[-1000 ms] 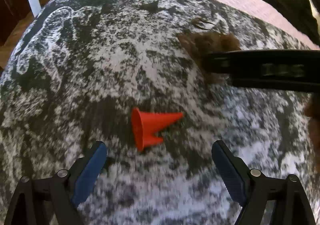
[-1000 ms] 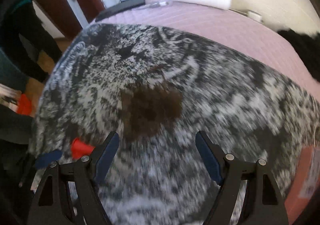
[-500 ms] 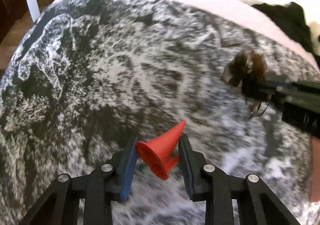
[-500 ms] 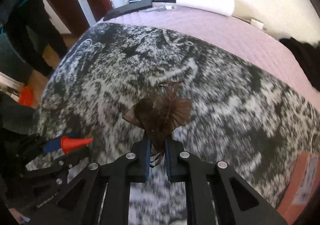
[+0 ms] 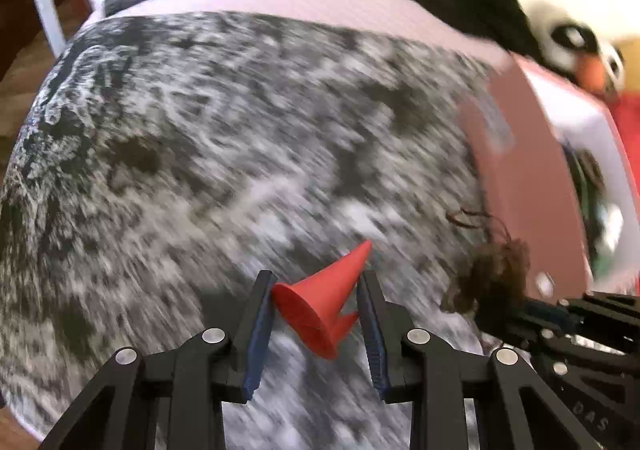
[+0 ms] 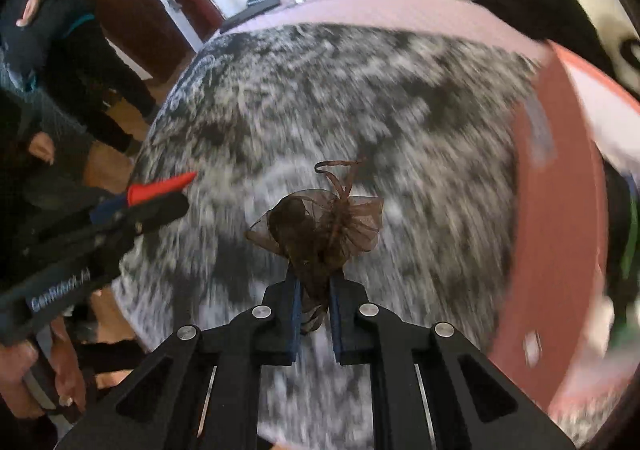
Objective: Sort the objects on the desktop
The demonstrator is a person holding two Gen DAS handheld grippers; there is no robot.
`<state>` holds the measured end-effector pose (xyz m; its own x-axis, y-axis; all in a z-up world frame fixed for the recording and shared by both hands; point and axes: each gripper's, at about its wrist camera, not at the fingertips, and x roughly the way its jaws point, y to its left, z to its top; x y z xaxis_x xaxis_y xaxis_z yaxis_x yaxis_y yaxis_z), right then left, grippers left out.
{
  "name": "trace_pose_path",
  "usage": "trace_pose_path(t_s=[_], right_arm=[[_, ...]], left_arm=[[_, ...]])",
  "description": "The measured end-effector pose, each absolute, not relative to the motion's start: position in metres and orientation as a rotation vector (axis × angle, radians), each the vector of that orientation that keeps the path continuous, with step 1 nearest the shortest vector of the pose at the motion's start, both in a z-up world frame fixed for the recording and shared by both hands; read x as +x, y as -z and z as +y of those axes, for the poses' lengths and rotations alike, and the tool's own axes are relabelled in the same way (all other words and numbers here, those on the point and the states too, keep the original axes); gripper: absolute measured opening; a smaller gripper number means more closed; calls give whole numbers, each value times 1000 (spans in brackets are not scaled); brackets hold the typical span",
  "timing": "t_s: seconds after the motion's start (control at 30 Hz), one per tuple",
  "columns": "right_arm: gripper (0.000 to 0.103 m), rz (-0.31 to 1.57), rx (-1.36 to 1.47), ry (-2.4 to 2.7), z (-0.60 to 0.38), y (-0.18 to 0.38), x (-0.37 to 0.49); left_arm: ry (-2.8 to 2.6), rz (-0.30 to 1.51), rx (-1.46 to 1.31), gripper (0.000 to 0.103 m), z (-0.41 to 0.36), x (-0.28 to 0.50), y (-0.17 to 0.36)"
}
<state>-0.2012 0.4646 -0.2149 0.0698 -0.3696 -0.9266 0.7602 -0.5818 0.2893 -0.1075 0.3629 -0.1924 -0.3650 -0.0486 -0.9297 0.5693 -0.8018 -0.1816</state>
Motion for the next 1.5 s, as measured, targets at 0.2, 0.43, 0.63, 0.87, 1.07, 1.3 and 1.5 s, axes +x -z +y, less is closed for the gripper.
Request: trace_pose_path(t_s=[0.2, 0.43, 0.63, 0.87, 1.07, 1.3, 1.5], right_arm=[[12, 401, 1584, 1701, 596, 171, -193], [12, 339, 1588, 1937, 715, 99, -267], [12, 339, 1439, 2114, 741, 67, -366], [80, 346, 1435, 2217, 721, 100, -448], [80, 273, 1454, 2212, 727, 110, -457], [80, 248, 1495, 2193, 732, 122, -451], [80, 236, 1488, 2191, 723, 117, -441]], left_arm=[[2281, 681, 1610, 35, 475, -141, 154], [2497, 671, 1535, 35, 568, -257, 94], [2549, 558, 1423, 36, 579, -360, 85], [2429, 485, 1398, 89, 564, -405, 105], [2307, 435, 1455, 90, 556, -406, 122], [2301, 422, 1437, 90, 551, -400, 119], [2334, 426, 1386, 93, 545, -391, 108]])
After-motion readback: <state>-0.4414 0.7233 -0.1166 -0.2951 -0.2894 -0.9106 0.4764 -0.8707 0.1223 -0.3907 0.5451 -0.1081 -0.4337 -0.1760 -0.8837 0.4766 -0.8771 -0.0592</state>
